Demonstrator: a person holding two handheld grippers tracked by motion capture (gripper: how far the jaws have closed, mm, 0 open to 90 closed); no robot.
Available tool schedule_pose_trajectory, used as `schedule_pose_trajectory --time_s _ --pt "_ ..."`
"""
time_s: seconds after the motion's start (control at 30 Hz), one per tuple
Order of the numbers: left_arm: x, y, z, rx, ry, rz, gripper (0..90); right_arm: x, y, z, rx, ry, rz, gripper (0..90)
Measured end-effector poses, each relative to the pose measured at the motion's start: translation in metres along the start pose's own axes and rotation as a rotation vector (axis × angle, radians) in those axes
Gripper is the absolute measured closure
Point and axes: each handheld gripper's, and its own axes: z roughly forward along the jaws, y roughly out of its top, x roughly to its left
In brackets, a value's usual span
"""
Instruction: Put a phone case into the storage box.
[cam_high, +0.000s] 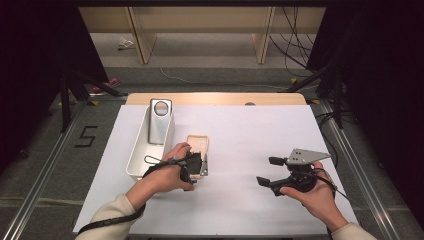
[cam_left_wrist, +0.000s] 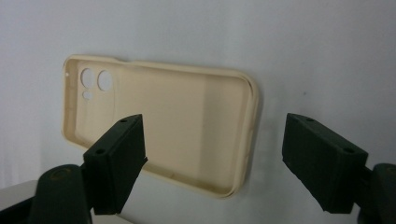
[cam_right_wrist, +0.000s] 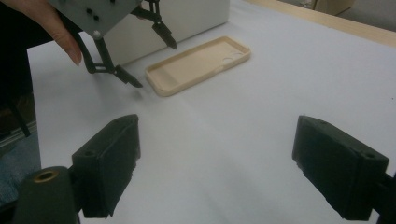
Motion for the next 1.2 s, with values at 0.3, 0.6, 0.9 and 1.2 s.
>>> schedule_pose_trajectory --time_s 0.3,0.6,0.9,1.2 --pt "0.000 0.002 0.007 0.037 -0.008 0.020 23.2 0.000 0.000 0.000 0.000 0.001 0.001 16.0" --pt "0.002 0.004 0.013 0.098 0.006 0.076 24.8 0.000 0.000 0.000 -0.002 0.002 0.001 16.0" --pt "0.001 0.004 0.016 0.106 -0.021 0.089 32.6 0.000 0.000 0.000 0.001 0.002 0.000 16.1" --pt "0.003 0.004 0.017 0.107 -0.046 0.107 42.0 0.000 0.000 0.000 0.000 0.002 0.000 16.1"
